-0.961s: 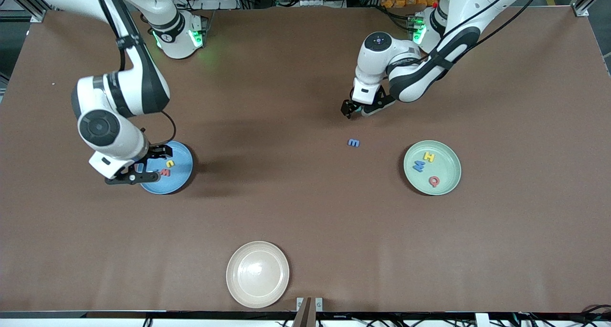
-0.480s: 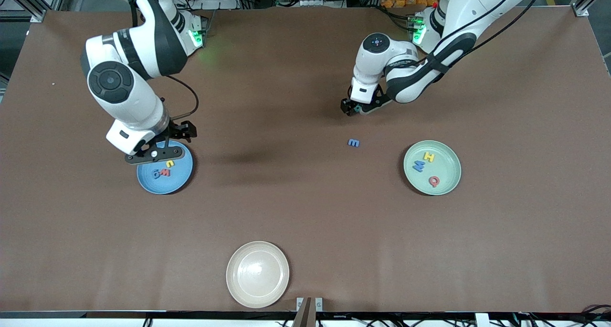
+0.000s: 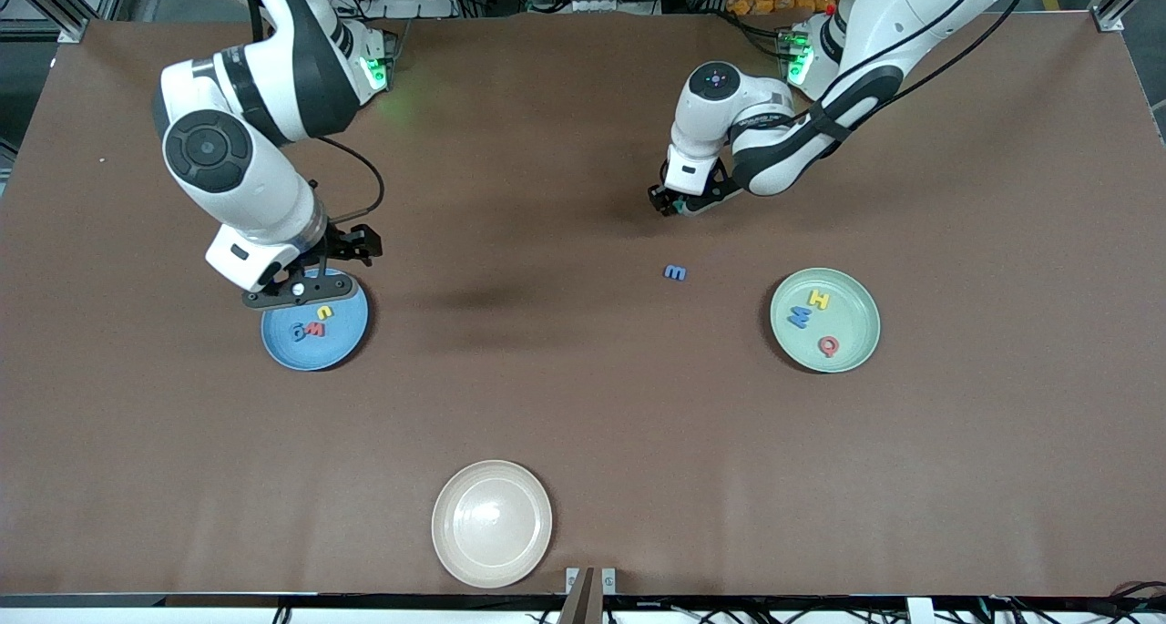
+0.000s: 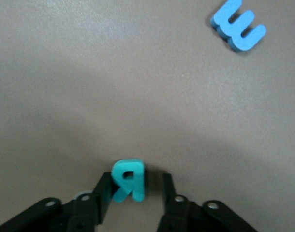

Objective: Sort upper and lower case letters into plates
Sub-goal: 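Place the teal R in the green plate while the right gripper reaches the m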

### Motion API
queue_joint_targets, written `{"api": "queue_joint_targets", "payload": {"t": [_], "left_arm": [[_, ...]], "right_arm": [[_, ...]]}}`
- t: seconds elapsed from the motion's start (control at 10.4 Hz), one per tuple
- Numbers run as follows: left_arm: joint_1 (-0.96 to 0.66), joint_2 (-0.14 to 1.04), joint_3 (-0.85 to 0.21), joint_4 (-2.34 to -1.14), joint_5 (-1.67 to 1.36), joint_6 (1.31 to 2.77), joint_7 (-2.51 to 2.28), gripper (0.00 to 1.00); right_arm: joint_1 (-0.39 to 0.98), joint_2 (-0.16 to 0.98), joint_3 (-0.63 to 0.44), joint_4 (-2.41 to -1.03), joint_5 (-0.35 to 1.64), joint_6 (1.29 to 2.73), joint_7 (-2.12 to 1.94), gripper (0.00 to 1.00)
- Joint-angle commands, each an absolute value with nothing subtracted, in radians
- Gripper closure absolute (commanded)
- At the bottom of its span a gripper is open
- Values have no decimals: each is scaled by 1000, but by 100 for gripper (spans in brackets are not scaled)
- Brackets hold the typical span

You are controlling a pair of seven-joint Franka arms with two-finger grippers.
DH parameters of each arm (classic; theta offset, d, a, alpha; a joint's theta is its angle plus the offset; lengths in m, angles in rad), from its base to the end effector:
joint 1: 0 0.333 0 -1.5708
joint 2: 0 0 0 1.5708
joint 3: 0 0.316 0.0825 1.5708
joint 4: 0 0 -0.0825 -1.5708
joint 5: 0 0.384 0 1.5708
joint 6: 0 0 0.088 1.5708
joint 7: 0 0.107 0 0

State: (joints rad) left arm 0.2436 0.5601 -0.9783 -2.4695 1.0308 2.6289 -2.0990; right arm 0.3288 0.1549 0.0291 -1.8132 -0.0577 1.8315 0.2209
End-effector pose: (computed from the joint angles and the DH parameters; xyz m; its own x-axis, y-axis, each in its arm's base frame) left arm 0.2890 -0.3511 0.1723 0.8785 0.4777 -0.0001 0.4770 -0.8773 0.0531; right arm 0.5535 0.2013 0.4421 0.9812 0.1491 -0.1225 0.1593 -0.9842 0.0774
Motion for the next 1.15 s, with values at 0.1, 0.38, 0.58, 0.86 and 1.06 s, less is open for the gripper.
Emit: {"api": "queue_joint_targets", "payload": {"t": [0.1, 0.38, 0.58, 0.86, 1.06], "left_arm": [[238, 561, -979, -2471, 1065, 2634, -2163, 100], [291, 548, -979, -2464, 1065, 2632, -2151, 100], [351, 531, -985, -2462, 1065, 2632, -2119, 100], [496, 518, -1057, -2462, 1057, 2628, -2068, 100], [604, 522, -1126, -2462, 1054, 2620, -2027, 100]], "right_arm": [[417, 207, 47, -1743, 21, 1838, 441, 0], [455, 267, 129, -1723, 18, 1960, 687, 0], [491, 305, 140, -1723, 14, 2020, 783, 0], [587, 427, 158, -1651, -18, 2124, 999, 0], [655, 552, 158, -1531, -118, 2125, 1211, 0]]}}
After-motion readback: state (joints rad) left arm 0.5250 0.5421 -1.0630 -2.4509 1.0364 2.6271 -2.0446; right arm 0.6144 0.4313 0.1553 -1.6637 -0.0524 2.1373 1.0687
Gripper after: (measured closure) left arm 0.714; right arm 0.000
